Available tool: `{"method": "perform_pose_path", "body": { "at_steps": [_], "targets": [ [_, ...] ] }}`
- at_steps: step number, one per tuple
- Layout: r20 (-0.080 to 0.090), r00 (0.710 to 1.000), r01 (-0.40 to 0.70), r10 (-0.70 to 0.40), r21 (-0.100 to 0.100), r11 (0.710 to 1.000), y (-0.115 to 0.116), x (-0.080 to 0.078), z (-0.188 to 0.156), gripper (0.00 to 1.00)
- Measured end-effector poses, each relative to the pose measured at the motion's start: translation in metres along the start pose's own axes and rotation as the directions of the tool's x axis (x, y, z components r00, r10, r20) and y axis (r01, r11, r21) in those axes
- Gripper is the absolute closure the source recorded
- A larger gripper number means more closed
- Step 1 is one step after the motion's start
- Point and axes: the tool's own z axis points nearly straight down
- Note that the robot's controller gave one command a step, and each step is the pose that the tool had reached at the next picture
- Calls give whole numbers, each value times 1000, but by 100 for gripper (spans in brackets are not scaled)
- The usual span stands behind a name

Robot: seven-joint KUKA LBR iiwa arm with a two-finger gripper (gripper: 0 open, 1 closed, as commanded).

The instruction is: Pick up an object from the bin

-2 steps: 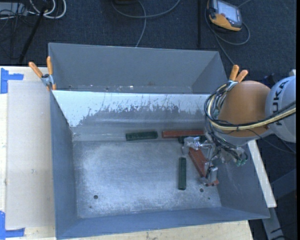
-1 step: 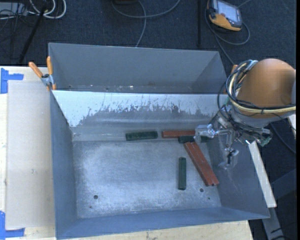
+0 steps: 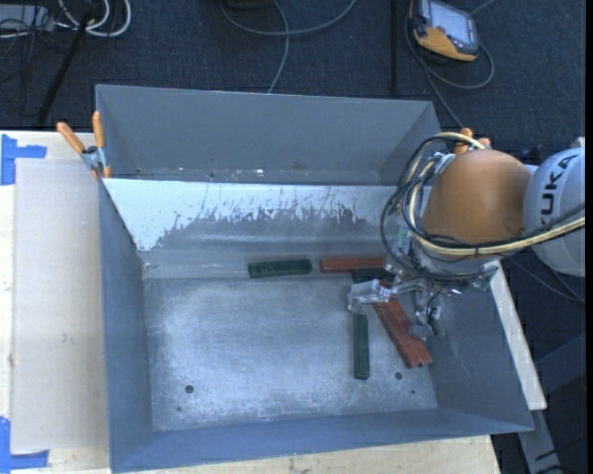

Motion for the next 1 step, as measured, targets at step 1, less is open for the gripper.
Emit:
{"method": "perform_pose_path", "body": {
  "at_steps": [1],
  "targets": [
    [2,937,351,-351,4,937,6,1,-1,0]
  ]
}}
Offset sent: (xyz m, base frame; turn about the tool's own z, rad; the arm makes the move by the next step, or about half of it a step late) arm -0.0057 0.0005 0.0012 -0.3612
